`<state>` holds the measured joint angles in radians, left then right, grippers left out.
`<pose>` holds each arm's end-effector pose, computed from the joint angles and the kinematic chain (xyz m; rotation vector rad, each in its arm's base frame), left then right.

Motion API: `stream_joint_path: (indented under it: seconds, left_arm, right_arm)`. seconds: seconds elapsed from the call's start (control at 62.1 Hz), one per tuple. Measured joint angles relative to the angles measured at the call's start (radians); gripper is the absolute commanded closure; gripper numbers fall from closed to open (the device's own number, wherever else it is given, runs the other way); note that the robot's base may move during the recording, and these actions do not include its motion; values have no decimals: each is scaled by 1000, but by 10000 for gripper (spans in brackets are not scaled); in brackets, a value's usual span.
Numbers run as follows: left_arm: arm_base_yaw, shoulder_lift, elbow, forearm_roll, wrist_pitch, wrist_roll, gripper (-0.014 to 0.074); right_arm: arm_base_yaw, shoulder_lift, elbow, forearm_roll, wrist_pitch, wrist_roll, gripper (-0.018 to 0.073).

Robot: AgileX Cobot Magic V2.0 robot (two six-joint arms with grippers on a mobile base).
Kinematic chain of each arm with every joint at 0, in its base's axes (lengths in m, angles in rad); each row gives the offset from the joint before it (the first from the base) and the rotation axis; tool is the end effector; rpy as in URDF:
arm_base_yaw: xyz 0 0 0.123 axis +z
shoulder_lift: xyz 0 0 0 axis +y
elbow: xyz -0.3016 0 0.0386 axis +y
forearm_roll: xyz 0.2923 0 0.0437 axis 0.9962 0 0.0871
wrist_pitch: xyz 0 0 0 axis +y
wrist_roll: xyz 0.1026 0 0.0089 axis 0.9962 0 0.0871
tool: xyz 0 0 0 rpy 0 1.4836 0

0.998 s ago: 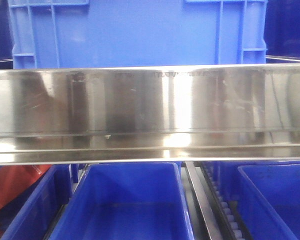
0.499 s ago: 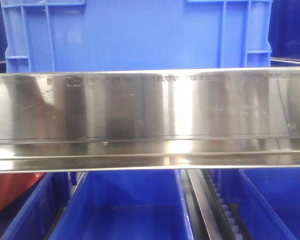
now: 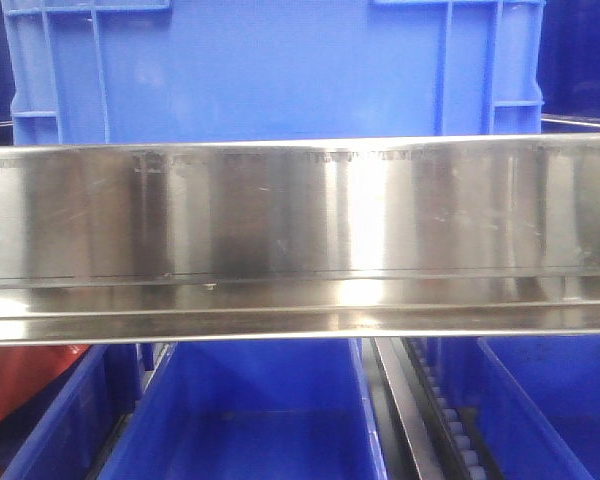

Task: Place cylindrical capacitor in blue bin on shelf
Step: 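Lower both held objects into the blue bins and open both grippers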

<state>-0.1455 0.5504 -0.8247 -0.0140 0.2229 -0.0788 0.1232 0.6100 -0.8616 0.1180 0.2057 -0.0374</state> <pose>0.1332 -0.0198 0.4490 0.0406 1.4346 -0.1980 0.1477 0.0208 0.4562 -0.0522 1.4379 0.1827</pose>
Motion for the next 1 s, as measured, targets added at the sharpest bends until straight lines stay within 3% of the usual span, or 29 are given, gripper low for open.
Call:
stream_joint_path:
  seconds: [0.177,0.483,0.66,0.773,0.901,0.998]
  left_arm:
    - [-68,216,-149,0,10,0,707]
    - [-295,509,-331,0,10,0,707]
    - [-394,623,-355,0,-24,0,707]
    - [-419,683,-357,0,-79,0,698]
    - [-423,723,-357,0,-98,0,542]
    - [-423,738,-357,0,-98,0,331]
  right_arm:
    - [104,163,-112,0,-6,0,727]
    - [302,452,-247,-2,-153,0,727]
    - [361,578,-281,-2,-179,0,727]
    - [375,645,-281,-2,-182,0,727]
    - [379,680,-281,-2,-182,0,693]
    - [379,682,-283,-2,-182,0,482]
